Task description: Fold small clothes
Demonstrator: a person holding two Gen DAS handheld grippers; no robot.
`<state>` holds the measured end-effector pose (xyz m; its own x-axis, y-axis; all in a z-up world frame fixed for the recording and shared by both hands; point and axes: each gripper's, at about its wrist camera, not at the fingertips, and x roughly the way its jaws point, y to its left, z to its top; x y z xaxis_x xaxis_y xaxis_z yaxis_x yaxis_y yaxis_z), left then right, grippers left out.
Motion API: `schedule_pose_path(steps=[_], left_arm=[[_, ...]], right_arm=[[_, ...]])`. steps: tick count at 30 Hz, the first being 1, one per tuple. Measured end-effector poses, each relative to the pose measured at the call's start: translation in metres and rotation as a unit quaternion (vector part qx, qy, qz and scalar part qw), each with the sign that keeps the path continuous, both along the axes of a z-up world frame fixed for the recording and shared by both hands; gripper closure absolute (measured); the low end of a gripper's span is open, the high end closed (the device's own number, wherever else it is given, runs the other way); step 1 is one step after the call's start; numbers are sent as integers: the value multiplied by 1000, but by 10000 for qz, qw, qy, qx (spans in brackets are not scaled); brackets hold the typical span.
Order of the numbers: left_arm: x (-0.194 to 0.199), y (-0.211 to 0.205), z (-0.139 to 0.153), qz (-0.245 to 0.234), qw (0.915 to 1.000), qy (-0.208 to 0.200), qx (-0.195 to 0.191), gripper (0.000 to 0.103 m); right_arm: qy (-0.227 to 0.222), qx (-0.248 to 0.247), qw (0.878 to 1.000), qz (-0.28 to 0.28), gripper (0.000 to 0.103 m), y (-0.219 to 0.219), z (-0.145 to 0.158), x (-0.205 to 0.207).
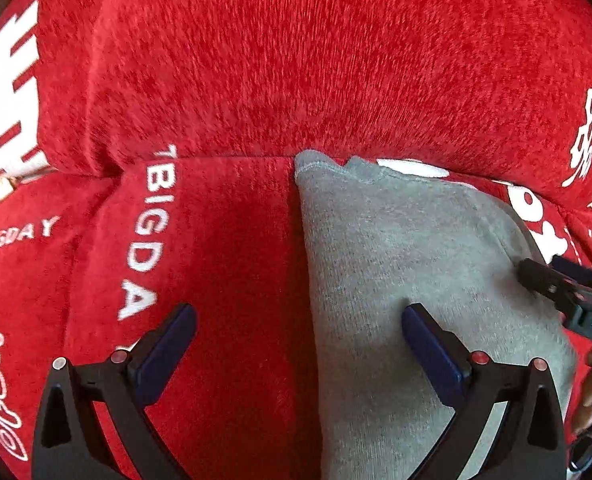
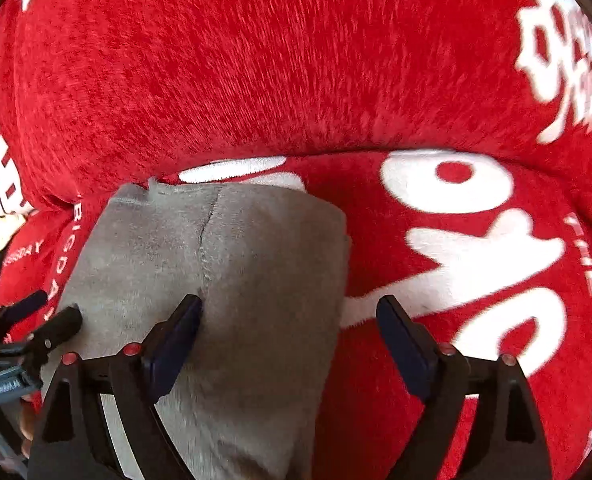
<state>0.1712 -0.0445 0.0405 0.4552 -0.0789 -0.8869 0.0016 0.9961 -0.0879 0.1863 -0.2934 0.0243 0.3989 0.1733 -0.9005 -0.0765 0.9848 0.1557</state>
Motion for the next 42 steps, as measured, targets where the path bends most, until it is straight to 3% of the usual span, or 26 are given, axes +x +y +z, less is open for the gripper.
schedule_pose_path(steps=[2,8,13,19,25,30,33,36,39,42], left_arm=[[-9,2,8,-24,10000,-69,28,0],[-49,11,21,-65,9997,-220,-3,0],[-82,12,9,-197,9994,-207,189,0],[-106,27,-7,-173,9997,-79,142,0],[-116,33,0,-238,9996,-63,136,0],[-92,54,11,46,9992,165,-360,0],[-67,69,9,206,9934,511,-1008,0],[-46,67,6,265,9904,713,-1158,0],[-23,49,2,134,9873,913,-1290,0],[-7,26,-4,-67,9816,1125,-1543,0]], right_arm=[[-287,-383,9988,89,13,11,17,-18],[-740,-649,9938,522,13,49,44,-78],[-782,-944,9871,1029,13,82,35,-119],[-693,-1340,9829,1052,13,64,13,-138],[-336,-744,9961,332,12,1,12,-153],[-339,-60,9994,-101,12,-43,25,-158],[-316,62,9978,-582,12,-70,28,-141],[-246,836,9894,-1157,11,-100,30,-124],[-110,1059,9872,-1187,11,-100,28,-103],[109,1295,9880,-830,11,-77,21,-79]])
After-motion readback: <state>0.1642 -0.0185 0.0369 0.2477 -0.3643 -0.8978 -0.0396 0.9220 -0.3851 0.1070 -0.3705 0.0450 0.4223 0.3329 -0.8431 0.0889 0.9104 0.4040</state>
